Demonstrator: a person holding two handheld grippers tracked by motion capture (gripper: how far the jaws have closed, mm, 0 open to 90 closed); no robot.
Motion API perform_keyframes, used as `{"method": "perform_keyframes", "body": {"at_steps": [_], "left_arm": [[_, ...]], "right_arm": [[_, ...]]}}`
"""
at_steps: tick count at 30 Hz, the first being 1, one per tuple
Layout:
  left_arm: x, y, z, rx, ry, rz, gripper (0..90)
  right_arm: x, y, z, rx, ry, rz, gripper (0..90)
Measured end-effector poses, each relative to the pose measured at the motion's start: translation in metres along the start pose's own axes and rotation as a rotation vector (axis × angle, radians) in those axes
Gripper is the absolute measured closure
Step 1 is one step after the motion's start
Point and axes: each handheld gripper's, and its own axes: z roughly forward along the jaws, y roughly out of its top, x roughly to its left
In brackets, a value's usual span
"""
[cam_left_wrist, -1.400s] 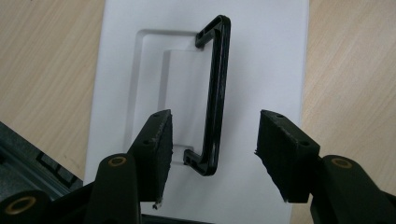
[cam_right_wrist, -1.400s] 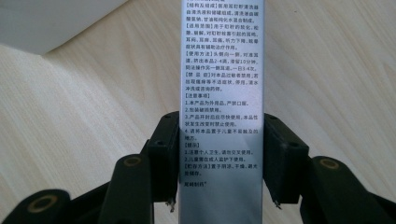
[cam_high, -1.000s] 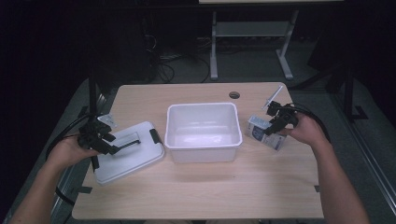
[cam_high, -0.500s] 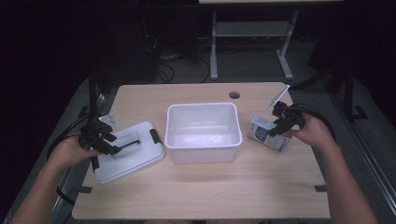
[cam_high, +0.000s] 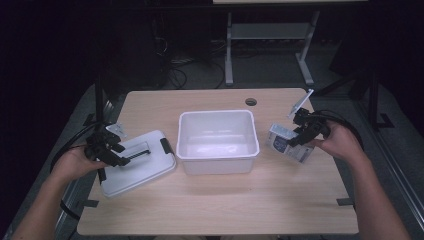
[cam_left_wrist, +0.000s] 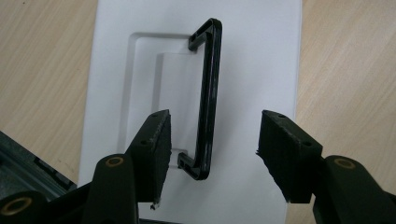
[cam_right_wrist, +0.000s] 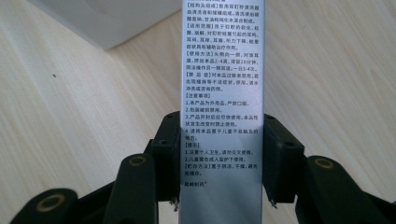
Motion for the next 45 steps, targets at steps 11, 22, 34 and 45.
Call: {"method": "perform_keyframes", "body": {"at_steps": [11, 22, 34, 45], "left_arm": [[-0.001, 0.000, -0.001, 0.000, 0.003, 0.002, 42.8], [-0.003, 0.002, -0.001, 0.000, 0.002, 0.000, 41.8], [-0.004, 0.005, -0.001, 0.003, -0.001, 0.002, 41.6], [-0.004, 0.006, -0.002, -0.005, 0.000, 0.005, 41.4]], "right_arm": [[0.011, 0.010, -0.034, -0.010, -0.015, -0.029, 55.2], [0.023, 0.019, -0.072, -0.029, -0.031, -0.048, 55.3], [0.045, 0.043, -0.102, -0.054, -0.026, -0.129, 55.3], [0.062, 0.072, -0.113, -0.074, 0.005, -0.195, 55.3]]}}
